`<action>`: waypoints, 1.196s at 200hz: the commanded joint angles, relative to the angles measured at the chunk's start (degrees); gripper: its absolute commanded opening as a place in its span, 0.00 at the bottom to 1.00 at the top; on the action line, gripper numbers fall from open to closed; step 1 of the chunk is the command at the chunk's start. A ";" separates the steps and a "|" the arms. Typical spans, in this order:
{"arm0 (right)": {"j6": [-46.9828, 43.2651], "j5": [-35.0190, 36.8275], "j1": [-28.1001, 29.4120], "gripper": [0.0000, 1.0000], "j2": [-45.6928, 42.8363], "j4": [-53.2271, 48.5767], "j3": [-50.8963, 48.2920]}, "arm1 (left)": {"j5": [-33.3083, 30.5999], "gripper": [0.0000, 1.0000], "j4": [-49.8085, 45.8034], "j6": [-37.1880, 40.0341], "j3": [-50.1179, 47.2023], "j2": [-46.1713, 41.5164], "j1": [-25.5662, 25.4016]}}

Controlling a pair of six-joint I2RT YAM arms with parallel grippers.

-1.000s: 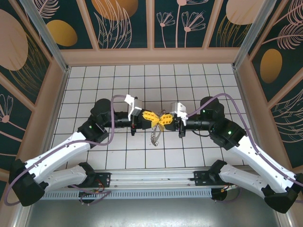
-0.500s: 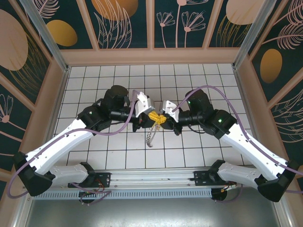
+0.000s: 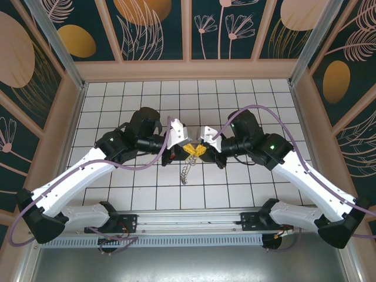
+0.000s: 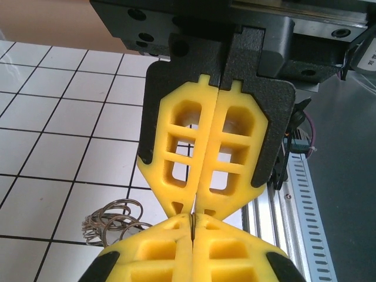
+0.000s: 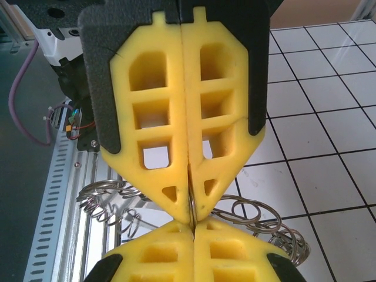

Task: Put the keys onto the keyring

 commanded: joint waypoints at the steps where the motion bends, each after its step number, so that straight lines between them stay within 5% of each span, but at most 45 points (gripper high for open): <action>1: -1.75 -3.58 0.43 0.00 -1.23 4.20 3.67 | -0.89 0.00 -3.90 0.88 0.18 0.83 -0.23; 47: 0.75 -2.66 0.43 0.00 -3.93 8.75 0.06 | 4.01 0.00 14.45 -9.62 -6.55 -4.51 -0.22; 77: 5.75 -4.24 0.51 0.18 -7.23 17.42 -4.77 | 6.53 0.00 33.31 -18.88 -13.44 -9.14 -0.26; 112: 9.34 -4.31 0.58 0.21 -9.35 23.12 -8.32 | 7.17 0.00 45.98 -24.72 -18.69 -11.50 -0.25; 153: 10.46 -3.73 0.56 0.17 -10.51 25.26 -9.20 | 8.57 0.00 52.90 -28.33 -21.31 -11.81 -0.20; 175: 10.22 -3.34 0.60 0.05 -10.54 25.58 -9.29 | 8.77 0.00 58.35 -31.01 -23.80 -12.02 -0.25; 202: 9.71 -2.75 0.60 0.00 -10.60 25.36 -9.08 | 8.18 0.00 55.39 -30.18 -23.65 -11.51 -0.33; 239: 7.38 -0.28 0.60 0.00 -10.35 21.82 -6.80 | 1.14 0.00 31.60 -16.23 -16.13 -10.96 -0.29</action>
